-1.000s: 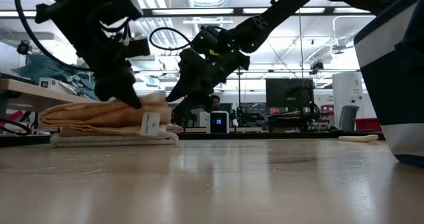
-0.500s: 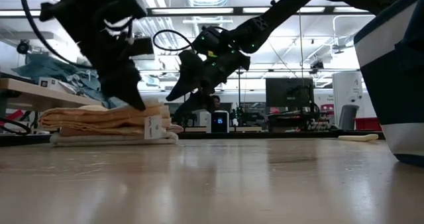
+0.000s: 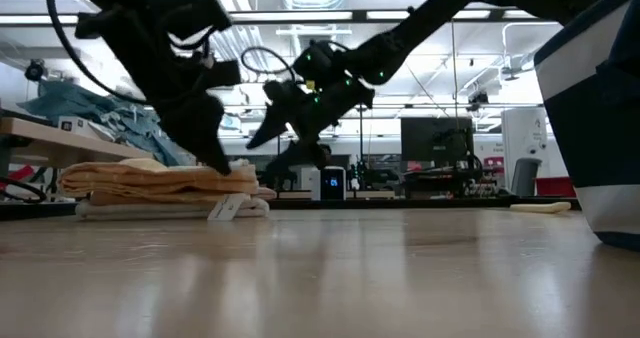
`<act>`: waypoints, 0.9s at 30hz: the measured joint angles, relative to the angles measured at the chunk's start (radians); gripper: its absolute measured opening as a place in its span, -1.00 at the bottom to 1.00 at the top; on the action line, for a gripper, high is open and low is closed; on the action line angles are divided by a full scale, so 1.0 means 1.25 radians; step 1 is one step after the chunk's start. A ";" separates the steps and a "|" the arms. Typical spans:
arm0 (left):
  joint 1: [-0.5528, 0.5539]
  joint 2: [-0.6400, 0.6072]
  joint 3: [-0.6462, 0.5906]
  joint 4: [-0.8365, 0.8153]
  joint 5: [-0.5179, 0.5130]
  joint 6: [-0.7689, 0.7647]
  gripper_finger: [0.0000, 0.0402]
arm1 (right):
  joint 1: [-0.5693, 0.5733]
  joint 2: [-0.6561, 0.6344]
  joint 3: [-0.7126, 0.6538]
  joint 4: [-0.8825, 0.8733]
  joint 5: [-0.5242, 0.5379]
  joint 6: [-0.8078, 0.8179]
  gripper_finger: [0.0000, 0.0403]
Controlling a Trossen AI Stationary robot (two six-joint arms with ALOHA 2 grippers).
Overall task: Fold towel
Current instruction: Stack the yellow towel on top of the brown towel
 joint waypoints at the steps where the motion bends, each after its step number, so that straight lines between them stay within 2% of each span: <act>1: 0.003 0.003 -0.005 -0.001 0.000 -0.001 -0.11 | 0.003 0.000 0.003 0.003 0.009 0.005 0.45; 6: 0.021 0.013 -0.046 0.010 -0.004 -0.011 -0.20 | 0.018 0.006 0.005 0.014 0.099 0.019 0.45; 14: 0.029 0.007 -0.133 0.166 -0.022 -0.015 -0.29 | 0.037 0.008 0.004 0.018 0.169 0.025 0.39; 19: 0.029 0.000 -0.157 0.244 -0.024 -0.009 -0.32 | 0.047 0.011 0.006 0.014 0.185 0.024 0.42; 27: 0.025 -0.117 -0.108 0.212 -0.023 0.084 -0.29 | 0.030 0.011 0.060 -0.006 0.163 0.021 0.43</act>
